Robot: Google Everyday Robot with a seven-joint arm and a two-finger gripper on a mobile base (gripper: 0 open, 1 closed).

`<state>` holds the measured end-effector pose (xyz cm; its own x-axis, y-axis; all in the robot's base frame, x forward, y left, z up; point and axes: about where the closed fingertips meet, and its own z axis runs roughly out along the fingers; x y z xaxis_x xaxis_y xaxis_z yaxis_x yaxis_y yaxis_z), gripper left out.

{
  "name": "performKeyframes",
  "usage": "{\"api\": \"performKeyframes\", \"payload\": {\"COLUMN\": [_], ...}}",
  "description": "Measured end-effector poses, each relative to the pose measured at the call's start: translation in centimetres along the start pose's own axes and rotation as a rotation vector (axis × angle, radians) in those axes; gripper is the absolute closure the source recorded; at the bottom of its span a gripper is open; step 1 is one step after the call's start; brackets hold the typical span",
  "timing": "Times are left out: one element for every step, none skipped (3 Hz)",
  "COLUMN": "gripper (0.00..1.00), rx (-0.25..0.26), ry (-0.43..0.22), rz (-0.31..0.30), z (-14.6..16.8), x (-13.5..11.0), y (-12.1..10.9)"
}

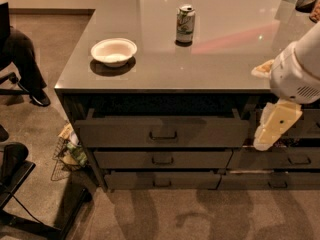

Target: Open top drawer

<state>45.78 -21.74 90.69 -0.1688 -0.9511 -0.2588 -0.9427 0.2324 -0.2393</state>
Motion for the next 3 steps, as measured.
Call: {"api": "performKeyframes", "payload": {"gripper": [0.00,0.00,0.00], "rx": [0.044,0.108,0.147], "ry": [-0.045,-0.063,-0.022], "rz": [-0.051,-0.116,-0.160], "z": [4.7,8.2,10.6], "x": [0.9,1.5,2.0], "y": [-1.9,-3.5,-4.2]}}
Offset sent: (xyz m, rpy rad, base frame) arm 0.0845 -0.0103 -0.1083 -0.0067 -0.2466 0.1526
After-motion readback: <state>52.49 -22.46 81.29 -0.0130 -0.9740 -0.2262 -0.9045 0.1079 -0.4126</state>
